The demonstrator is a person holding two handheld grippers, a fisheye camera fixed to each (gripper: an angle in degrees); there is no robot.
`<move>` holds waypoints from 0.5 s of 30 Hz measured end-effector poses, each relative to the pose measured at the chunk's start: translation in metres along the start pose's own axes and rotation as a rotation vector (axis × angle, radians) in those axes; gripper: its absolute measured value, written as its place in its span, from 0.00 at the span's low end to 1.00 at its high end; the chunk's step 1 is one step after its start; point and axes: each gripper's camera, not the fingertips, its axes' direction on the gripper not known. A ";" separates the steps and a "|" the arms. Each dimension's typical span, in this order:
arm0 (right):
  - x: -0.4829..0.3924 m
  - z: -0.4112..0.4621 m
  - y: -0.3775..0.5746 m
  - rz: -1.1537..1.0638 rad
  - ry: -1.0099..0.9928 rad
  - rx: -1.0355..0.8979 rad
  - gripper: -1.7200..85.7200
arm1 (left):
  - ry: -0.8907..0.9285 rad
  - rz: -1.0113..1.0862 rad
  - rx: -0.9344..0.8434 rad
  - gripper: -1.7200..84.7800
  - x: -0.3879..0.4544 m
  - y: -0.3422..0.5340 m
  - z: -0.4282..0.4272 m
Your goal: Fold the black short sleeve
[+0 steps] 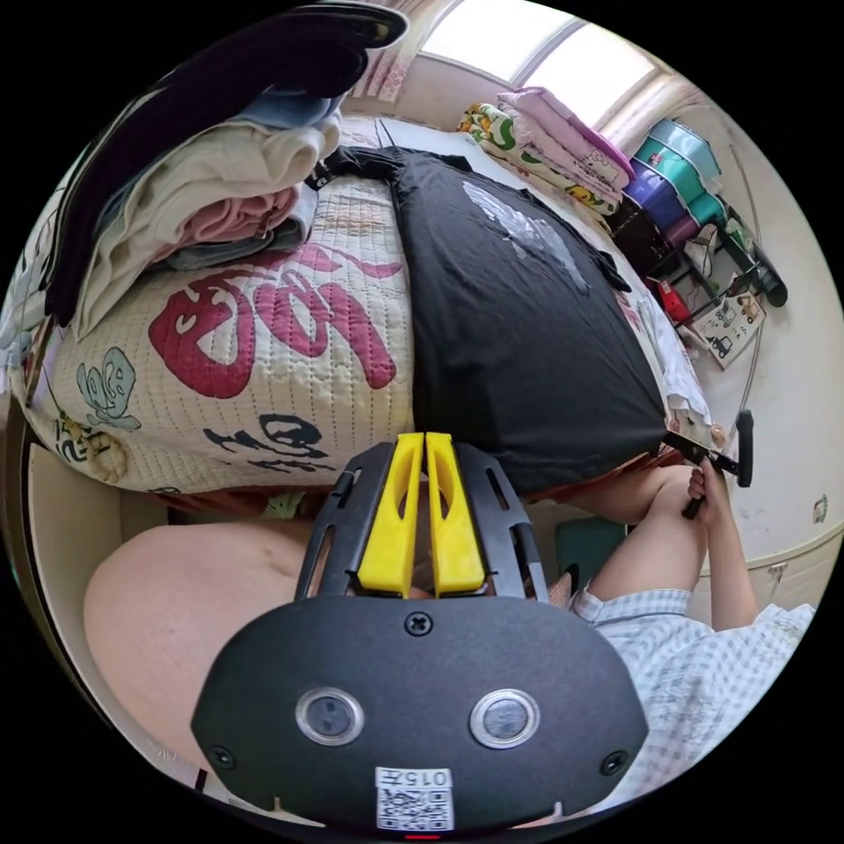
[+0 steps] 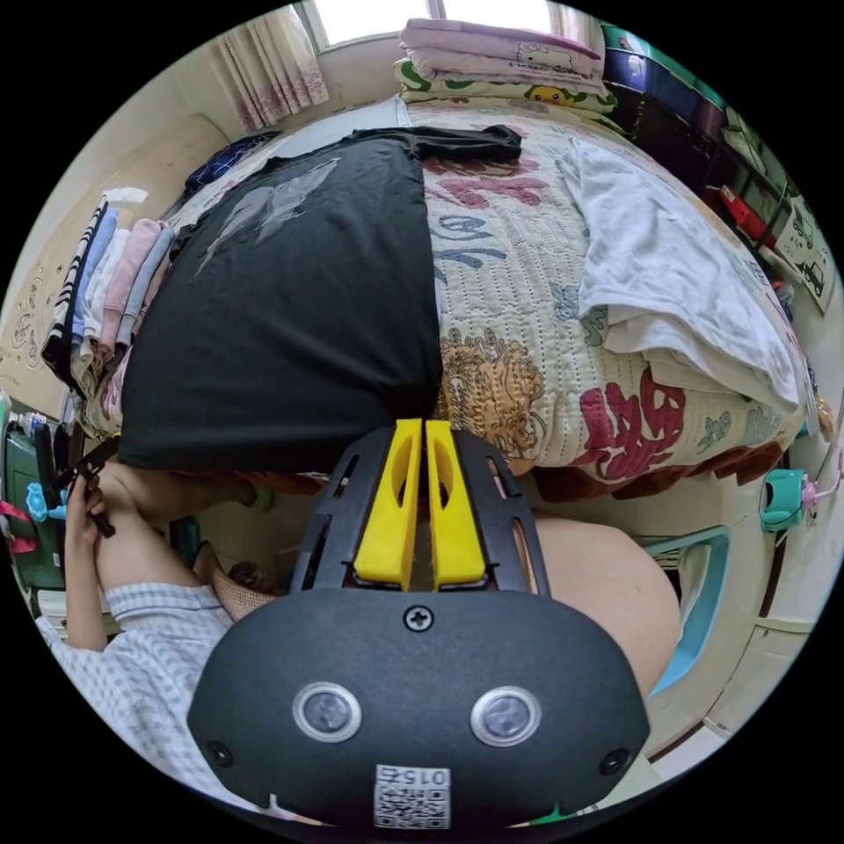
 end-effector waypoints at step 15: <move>0.068 -0.045 0.007 0.292 -0.189 0.169 0.11 | -0.051 -0.024 0.188 0.06 0.051 -0.049 -0.062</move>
